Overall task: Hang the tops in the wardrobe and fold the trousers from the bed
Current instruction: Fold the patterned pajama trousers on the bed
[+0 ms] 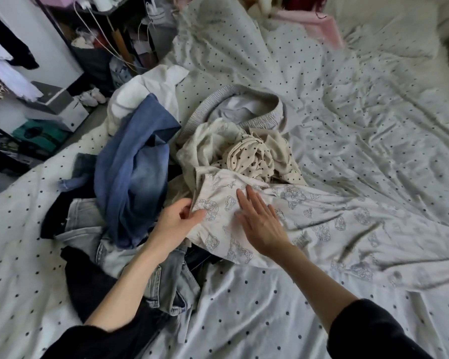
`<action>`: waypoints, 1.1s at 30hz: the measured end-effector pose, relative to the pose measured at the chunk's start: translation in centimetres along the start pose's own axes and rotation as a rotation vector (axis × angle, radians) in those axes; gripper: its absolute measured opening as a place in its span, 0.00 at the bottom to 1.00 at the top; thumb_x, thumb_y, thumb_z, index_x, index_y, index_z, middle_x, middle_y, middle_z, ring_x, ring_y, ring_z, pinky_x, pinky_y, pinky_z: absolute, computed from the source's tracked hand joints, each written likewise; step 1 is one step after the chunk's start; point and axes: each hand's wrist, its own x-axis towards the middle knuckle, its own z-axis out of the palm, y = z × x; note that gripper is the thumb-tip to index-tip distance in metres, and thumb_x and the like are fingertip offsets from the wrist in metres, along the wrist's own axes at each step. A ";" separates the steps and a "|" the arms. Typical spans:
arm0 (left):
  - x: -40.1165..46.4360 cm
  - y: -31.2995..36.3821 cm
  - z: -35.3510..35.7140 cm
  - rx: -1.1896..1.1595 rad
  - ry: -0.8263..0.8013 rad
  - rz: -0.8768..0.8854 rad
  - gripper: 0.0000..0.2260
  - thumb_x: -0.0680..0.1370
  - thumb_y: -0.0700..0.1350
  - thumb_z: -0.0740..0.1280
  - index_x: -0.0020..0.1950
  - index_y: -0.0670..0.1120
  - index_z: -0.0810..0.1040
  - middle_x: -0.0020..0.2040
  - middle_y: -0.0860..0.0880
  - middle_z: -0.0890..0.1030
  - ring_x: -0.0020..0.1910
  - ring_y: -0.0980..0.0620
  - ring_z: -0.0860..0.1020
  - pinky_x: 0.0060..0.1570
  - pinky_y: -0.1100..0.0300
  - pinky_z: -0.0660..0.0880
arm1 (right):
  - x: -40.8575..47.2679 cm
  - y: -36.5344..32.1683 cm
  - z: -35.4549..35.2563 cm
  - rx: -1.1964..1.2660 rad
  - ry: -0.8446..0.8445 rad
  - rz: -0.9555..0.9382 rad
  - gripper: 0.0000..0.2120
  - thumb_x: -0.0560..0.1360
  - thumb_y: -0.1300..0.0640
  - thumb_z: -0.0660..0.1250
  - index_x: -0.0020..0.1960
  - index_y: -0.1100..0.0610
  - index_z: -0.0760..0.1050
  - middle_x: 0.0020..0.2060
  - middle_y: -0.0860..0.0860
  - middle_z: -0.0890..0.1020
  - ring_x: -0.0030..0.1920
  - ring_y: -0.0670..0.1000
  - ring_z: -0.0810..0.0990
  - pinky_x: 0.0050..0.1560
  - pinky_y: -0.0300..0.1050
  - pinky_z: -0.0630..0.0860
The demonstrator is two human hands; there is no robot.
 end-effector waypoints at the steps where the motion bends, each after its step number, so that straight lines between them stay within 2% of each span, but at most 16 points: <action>1: -0.5 0.9 0.5 0.029 0.014 0.057 0.01 0.75 0.42 0.68 0.46 0.47 0.79 0.36 0.49 0.77 0.36 0.53 0.73 0.38 0.62 0.68 | -0.6 0.0 -0.8 0.063 0.029 0.006 0.26 0.82 0.50 0.49 0.76 0.45 0.42 0.76 0.46 0.43 0.76 0.53 0.50 0.73 0.58 0.56; 3: -1.1 3.0 2.0 0.063 0.023 0.150 0.02 0.75 0.42 0.67 0.44 0.46 0.79 0.33 0.46 0.74 0.32 0.58 0.70 0.35 0.65 0.66 | -2.2 0.5 -2.2 0.262 0.097 0.073 0.24 0.82 0.52 0.52 0.77 0.48 0.51 0.76 0.48 0.53 0.74 0.54 0.60 0.70 0.51 0.62; 5: -1.4 5.7 5.2 0.069 0.008 0.262 0.02 0.76 0.42 0.66 0.43 0.45 0.77 0.29 0.55 0.71 0.27 0.62 0.67 0.29 0.72 0.65 | -4.5 2.0 -4.0 0.510 0.152 0.207 0.22 0.82 0.52 0.53 0.75 0.51 0.57 0.74 0.50 0.62 0.73 0.52 0.63 0.70 0.45 0.60; 8: -1.1 8.7 12.5 0.143 -0.008 0.398 0.02 0.76 0.41 0.66 0.48 0.45 0.76 0.27 0.59 0.72 0.26 0.64 0.69 0.28 0.73 0.65 | -7.6 4.9 -6.7 1.002 0.216 0.480 0.21 0.82 0.50 0.52 0.74 0.53 0.61 0.69 0.52 0.70 0.64 0.54 0.74 0.65 0.49 0.70; 10: -1.1 9.3 18.0 0.211 -0.138 0.382 0.10 0.78 0.44 0.64 0.58 0.43 0.75 0.35 0.57 0.76 0.32 0.62 0.73 0.32 0.67 0.69 | -9.5 7.4 -8.2 1.229 0.292 0.615 0.21 0.82 0.48 0.52 0.73 0.54 0.63 0.66 0.52 0.72 0.56 0.54 0.77 0.59 0.49 0.73; 12: -1.3 8.6 22.2 0.408 -0.363 0.336 0.14 0.80 0.47 0.62 0.64 0.45 0.72 0.42 0.51 0.79 0.37 0.52 0.77 0.39 0.57 0.75 | -11.1 9.7 -9.0 1.284 0.333 0.680 0.22 0.82 0.47 0.51 0.73 0.55 0.62 0.64 0.52 0.72 0.54 0.53 0.77 0.55 0.48 0.74; 13: -1.4 7.9 23.1 0.470 -0.416 0.328 0.15 0.80 0.46 0.61 0.65 0.45 0.72 0.44 0.50 0.79 0.39 0.51 0.77 0.41 0.57 0.75 | -11.5 10.5 -9.1 1.286 0.345 0.704 0.22 0.81 0.47 0.52 0.73 0.55 0.62 0.63 0.51 0.72 0.54 0.54 0.77 0.52 0.47 0.74; 14: -1.4 7.0 23.7 0.469 -0.416 0.324 0.15 0.80 0.45 0.62 0.65 0.45 0.73 0.46 0.49 0.80 0.38 0.52 0.78 0.41 0.59 0.76 | -12.0 11.2 -9.1 1.265 0.353 0.725 0.22 0.82 0.49 0.53 0.73 0.56 0.62 0.62 0.51 0.73 0.55 0.54 0.77 0.48 0.45 0.75; 16: -1.2 5.5 23.3 0.412 -0.242 0.343 0.13 0.79 0.43 0.62 0.63 0.44 0.75 0.47 0.49 0.80 0.36 0.55 0.76 0.36 0.66 0.73 | -12.4 12.5 -8.8 1.078 0.373 0.736 0.20 0.82 0.54 0.56 0.72 0.59 0.64 0.61 0.53 0.75 0.56 0.55 0.77 0.49 0.44 0.76; 18: -0.6 4.1 21.1 0.424 0.065 0.360 0.11 0.78 0.41 0.64 0.59 0.42 0.77 0.47 0.46 0.79 0.41 0.51 0.76 0.42 0.63 0.73 | -12.2 12.7 -7.9 0.613 0.430 0.664 0.17 0.80 0.58 0.58 0.68 0.61 0.69 0.63 0.57 0.75 0.61 0.58 0.76 0.58 0.43 0.71; 20: 0.6 2.7 18.8 0.426 0.235 0.285 0.10 0.77 0.41 0.66 0.57 0.40 0.76 0.47 0.42 0.78 0.50 0.44 0.75 0.51 0.58 0.70 | -11.4 11.9 -7.2 0.221 0.503 0.461 0.15 0.78 0.62 0.62 0.63 0.63 0.74 0.63 0.61 0.75 0.62 0.62 0.74 0.63 0.50 0.69; 23: 1.8 2.0 17.1 0.312 0.082 0.007 0.18 0.78 0.47 0.66 0.63 0.39 0.72 0.57 0.41 0.78 0.59 0.43 0.74 0.57 0.57 0.68 | -9.0 10.5 -6.2 -0.027 0.507 0.201 0.15 0.75 0.64 0.66 0.61 0.64 0.76 0.64 0.65 0.74 0.66 0.65 0.71 0.66 0.62 0.65; 25: 2.1 1.4 17.2 0.297 -0.033 -0.111 0.22 0.78 0.51 0.65 0.67 0.40 0.70 0.62 0.44 0.75 0.62 0.46 0.73 0.56 0.60 0.66 | -7.9 9.8 -5.6 -0.088 0.356 0.191 0.20 0.78 0.60 0.60 0.70 0.60 0.68 0.72 0.61 0.64 0.74 0.61 0.59 0.74 0.57 0.54; 27: 2.4 1.2 17.3 0.240 -0.025 -0.119 0.17 0.76 0.48 0.67 0.61 0.40 0.74 0.57 0.43 0.78 0.56 0.46 0.76 0.53 0.58 0.70 | -7.6 10.2 -5.0 -0.133 0.229 0.230 0.24 0.81 0.56 0.53 0.76 0.55 0.54 0.77 0.57 0.50 0.77 0.56 0.46 0.76 0.51 0.43; 29: 2.4 1.6 17.1 0.105 -0.027 -0.131 0.07 0.75 0.41 0.69 0.51 0.40 0.77 0.48 0.43 0.81 0.48 0.46 0.78 0.47 0.56 0.73 | -8.0 10.5 -4.5 -0.131 0.155 0.273 0.26 0.81 0.54 0.50 0.77 0.53 0.46 0.77 0.54 0.44 0.76 0.54 0.40 0.74 0.48 0.37; 33: 0.9 3.3 16.0 -0.099 -0.150 -0.160 0.03 0.76 0.36 0.67 0.48 0.41 0.78 0.46 0.43 0.82 0.44 0.48 0.79 0.43 0.57 0.74 | -9.0 10.1 -3.8 -0.041 0.139 0.269 0.25 0.83 0.52 0.47 0.77 0.51 0.45 0.77 0.52 0.45 0.77 0.52 0.41 0.74 0.47 0.38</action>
